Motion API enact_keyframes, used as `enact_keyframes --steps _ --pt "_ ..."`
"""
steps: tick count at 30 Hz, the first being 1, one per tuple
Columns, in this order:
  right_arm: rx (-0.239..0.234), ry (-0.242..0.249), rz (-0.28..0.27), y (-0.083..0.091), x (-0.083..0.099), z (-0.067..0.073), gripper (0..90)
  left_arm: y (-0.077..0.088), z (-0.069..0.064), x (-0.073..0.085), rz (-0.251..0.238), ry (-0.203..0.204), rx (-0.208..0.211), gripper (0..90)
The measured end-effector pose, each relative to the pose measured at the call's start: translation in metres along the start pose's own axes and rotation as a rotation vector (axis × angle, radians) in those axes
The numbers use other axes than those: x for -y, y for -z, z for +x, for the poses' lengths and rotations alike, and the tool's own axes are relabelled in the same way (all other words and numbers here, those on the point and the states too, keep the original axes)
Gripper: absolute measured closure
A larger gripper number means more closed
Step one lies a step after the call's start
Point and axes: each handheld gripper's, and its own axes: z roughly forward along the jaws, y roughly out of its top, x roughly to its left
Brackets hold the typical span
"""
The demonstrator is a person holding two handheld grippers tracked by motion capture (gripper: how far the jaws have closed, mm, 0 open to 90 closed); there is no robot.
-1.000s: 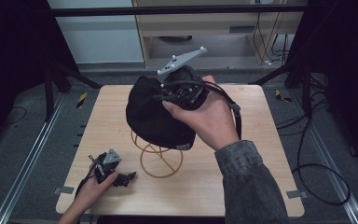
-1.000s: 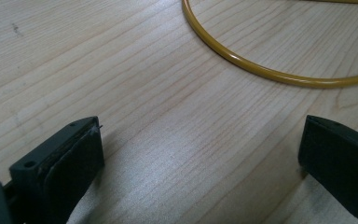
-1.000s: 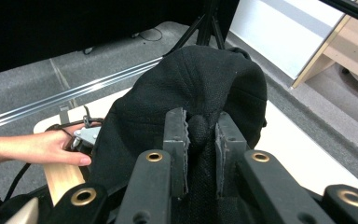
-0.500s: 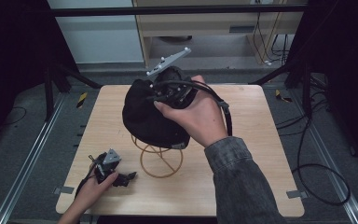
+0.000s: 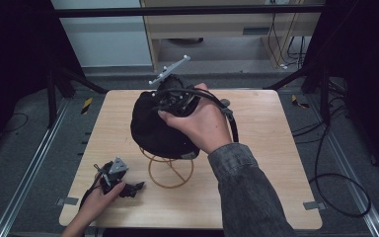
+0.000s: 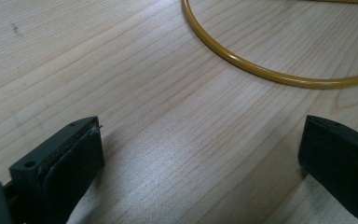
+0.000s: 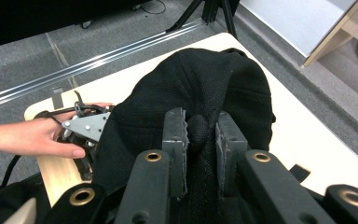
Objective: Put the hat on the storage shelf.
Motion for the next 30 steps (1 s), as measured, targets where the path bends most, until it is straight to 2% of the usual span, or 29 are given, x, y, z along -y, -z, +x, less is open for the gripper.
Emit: enact_keyframes --steps 23,30 --pt "-0.024 -0.012 0.083 -0.029 0.014 -0.004 76.6 0.0 0.0 0.0 -0.005 0.004 -0.002 0.0" --pt "-0.023 -0.021 0.089 -0.033 0.017 -0.006 76.1 0.0 0.0 0.0 -0.005 0.004 -0.002 0.0"
